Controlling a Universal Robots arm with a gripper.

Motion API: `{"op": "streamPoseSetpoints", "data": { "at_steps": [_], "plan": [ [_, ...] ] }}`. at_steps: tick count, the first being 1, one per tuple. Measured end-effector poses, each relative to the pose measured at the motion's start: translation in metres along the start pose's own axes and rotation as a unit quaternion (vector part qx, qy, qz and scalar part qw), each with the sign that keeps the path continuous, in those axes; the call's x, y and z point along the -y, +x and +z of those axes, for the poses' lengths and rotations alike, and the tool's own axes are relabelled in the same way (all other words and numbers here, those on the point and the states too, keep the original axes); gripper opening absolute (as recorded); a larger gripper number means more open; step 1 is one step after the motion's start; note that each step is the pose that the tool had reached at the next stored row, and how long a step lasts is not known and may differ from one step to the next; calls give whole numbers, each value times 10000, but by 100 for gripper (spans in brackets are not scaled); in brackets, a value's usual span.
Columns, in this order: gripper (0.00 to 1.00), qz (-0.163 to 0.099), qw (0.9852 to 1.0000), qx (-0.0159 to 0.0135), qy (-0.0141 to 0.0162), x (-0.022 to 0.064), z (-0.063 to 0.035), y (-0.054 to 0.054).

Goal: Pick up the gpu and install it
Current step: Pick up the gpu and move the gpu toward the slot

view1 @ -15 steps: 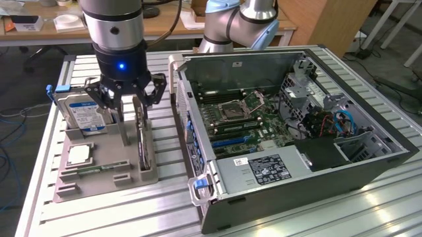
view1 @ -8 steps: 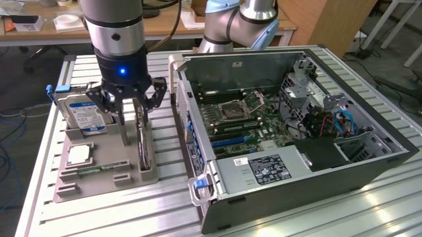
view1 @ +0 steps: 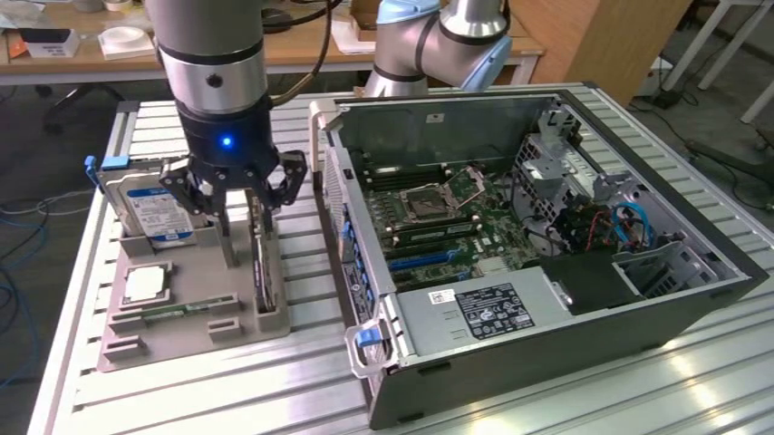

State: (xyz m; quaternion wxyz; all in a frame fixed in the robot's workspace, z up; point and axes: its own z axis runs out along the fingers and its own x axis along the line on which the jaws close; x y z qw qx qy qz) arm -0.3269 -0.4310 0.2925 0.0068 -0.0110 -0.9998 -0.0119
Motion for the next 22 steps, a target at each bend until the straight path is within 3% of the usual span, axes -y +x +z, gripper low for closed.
{"op": "streamPoseSetpoints", "data": {
  "at_steps": [22],
  "plan": [
    [53, -1, 10000, 0, 0, 5, 191, -8]
  ]
}}
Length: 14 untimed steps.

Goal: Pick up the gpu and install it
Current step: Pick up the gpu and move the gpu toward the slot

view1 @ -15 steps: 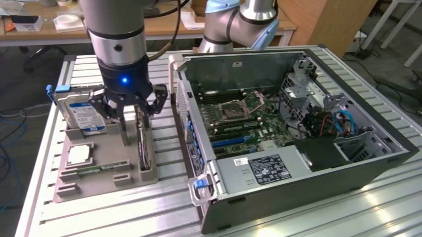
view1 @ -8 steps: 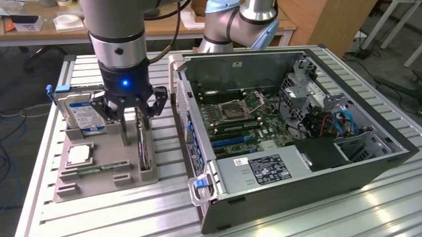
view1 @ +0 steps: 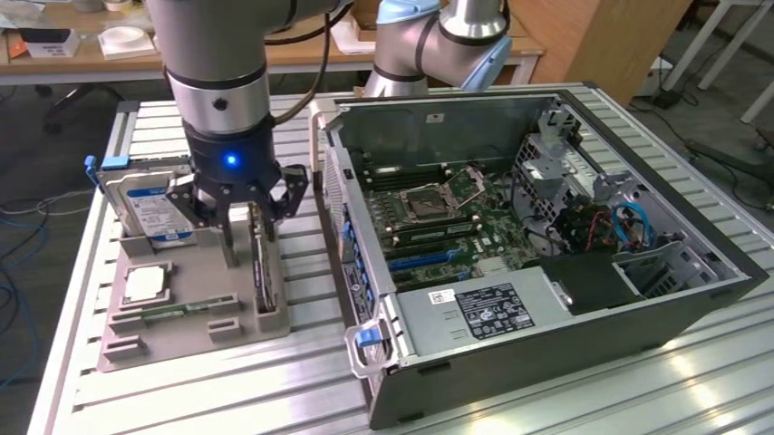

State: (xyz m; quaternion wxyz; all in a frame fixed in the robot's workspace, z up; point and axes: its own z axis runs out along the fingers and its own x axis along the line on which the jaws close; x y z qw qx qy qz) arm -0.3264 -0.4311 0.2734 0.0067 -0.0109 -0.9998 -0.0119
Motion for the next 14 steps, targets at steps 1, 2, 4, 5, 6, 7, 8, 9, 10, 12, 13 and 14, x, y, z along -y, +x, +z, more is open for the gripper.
{"op": "streamPoseSetpoints", "data": {
  "at_steps": [1, 2, 4, 5, 6, 7, 8, 9, 10, 12, 13, 14],
  "plan": [
    [53, 0, 10000, 0, 0, 0, 6, 0],
    [53, 0, 10000, 0, 0, 0, 13, 0],
    [53, 0, 10000, 0, 0, 1, 29, -1],
    [53, 0, 10000, 0, 1, 1, 38, -1],
    [53, 0, 10000, 1, 1, 1, 48, -1],
    [53, 0, 10000, 0, 2, 2, 56, -1],
    [53, 0, 10000, 1, 3, 2, 65, -1],
    [53, 0, 10000, 1, 7, 2, 74, -1],
    [53, 0, 10000, 1, 12, 2, 84, -1],
    [53, 0, 10000, 1, 20, 3, 109, -2],
    [53, 0, 10000, 2, 23, 3, 122, -2],
    [53, 0, 10000, 2, 24, 4, 137, -2]
  ]
}}
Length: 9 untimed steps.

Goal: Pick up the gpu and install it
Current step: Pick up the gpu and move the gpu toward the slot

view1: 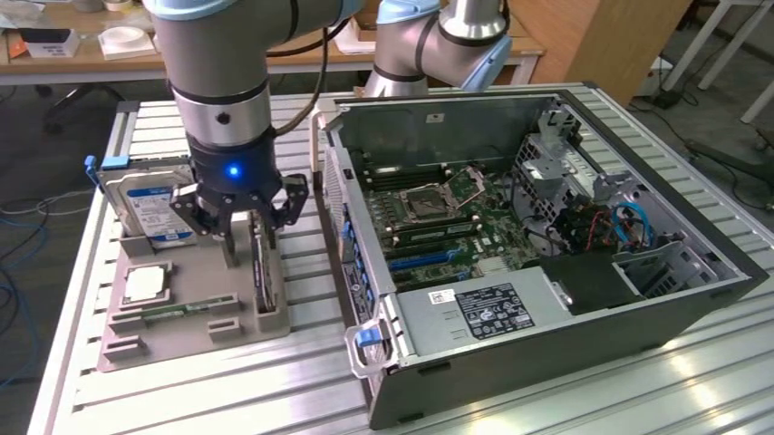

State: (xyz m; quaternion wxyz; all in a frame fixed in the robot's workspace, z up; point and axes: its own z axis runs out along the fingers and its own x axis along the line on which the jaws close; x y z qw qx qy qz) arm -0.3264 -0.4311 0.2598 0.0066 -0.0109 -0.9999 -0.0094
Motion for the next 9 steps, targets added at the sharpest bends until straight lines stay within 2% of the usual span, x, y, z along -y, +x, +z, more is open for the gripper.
{"op": "streamPoseSetpoints", "data": {
  "at_steps": [9],
  "plan": [
    [53, 0, 10000, 7, 9, 2, 116, -1]
  ]
}}
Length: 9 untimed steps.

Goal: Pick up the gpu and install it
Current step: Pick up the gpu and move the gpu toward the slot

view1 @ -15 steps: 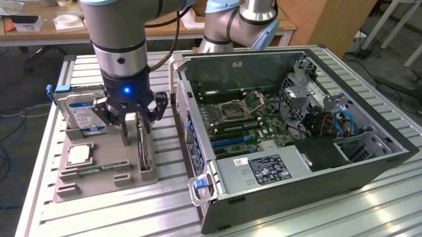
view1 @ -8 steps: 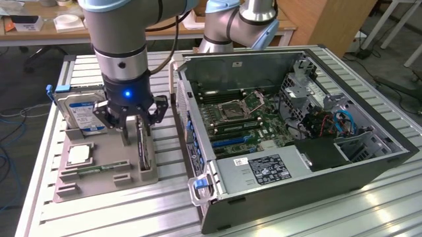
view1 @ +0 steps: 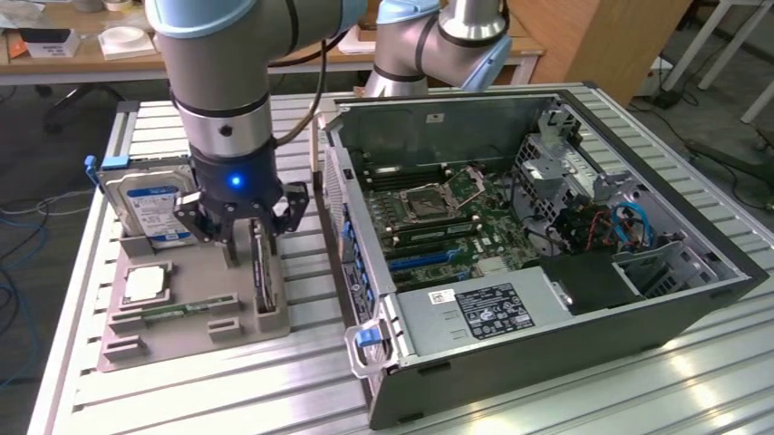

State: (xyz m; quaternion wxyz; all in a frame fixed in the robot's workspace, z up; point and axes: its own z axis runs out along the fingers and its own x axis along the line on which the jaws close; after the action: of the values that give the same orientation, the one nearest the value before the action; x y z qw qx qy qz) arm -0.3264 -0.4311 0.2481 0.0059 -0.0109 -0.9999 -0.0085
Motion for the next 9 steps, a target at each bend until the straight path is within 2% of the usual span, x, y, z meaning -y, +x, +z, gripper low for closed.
{"op": "streamPoseSetpoints", "data": {
  "at_steps": [9],
  "plan": [
    [53, 0, 10000, 1, 8, 5, 83, -1]
  ]
}}
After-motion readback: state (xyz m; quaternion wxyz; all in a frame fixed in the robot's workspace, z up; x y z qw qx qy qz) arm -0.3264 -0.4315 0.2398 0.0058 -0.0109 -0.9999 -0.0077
